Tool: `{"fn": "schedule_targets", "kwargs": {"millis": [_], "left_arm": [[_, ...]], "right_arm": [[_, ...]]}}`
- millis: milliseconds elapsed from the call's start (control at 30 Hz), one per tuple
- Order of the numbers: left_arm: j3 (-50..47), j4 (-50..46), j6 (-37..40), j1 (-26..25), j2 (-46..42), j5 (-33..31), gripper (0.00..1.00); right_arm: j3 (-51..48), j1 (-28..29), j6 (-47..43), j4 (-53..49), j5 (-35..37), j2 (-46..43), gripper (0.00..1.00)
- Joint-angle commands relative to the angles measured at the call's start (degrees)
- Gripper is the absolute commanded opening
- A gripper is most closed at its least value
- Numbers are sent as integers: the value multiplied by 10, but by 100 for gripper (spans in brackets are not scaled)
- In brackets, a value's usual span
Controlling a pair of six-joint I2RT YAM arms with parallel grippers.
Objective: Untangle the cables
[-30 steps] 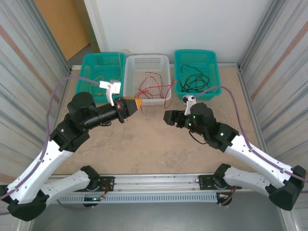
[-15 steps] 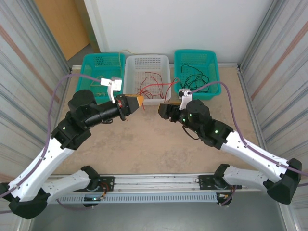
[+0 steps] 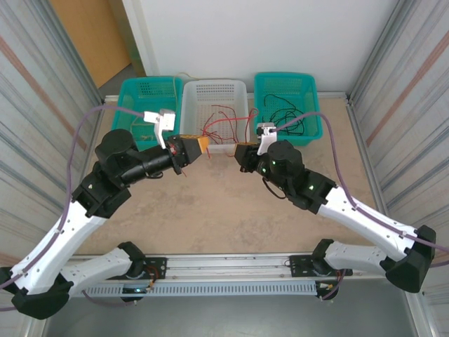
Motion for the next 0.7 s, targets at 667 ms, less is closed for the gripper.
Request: {"fn": "schedule_targets", "kwargs": {"millis": [667], "left_arm": [[123, 23, 53, 4, 13, -18, 0]], "right_arm": [[-59, -72, 51, -59, -15, -15, 8]]}}
